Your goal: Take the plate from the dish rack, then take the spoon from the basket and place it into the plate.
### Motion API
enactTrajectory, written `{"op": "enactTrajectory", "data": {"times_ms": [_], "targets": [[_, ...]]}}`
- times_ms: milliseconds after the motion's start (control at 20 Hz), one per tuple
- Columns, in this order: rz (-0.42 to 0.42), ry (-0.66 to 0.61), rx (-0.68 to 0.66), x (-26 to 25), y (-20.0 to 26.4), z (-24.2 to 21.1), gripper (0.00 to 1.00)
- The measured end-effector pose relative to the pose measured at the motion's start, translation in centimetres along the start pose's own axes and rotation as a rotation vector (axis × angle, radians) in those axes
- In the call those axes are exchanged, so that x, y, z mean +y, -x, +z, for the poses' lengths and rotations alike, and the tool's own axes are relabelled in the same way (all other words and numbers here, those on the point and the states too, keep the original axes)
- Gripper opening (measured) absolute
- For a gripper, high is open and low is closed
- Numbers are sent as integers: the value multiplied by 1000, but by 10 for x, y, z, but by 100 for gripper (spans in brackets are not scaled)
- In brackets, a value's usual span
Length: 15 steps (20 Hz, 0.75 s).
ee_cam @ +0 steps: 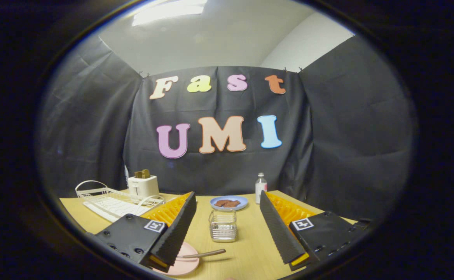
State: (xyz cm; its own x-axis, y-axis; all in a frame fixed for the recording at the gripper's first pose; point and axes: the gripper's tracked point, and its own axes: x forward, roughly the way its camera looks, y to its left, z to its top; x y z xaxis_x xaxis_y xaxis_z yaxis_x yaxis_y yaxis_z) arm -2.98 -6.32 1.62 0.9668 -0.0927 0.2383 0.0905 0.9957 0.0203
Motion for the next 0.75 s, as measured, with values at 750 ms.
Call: {"op": "enactTrajectory", "data": {"times_ms": [750], "targets": [[13,-2,19,5,-2,-4,100]]}}
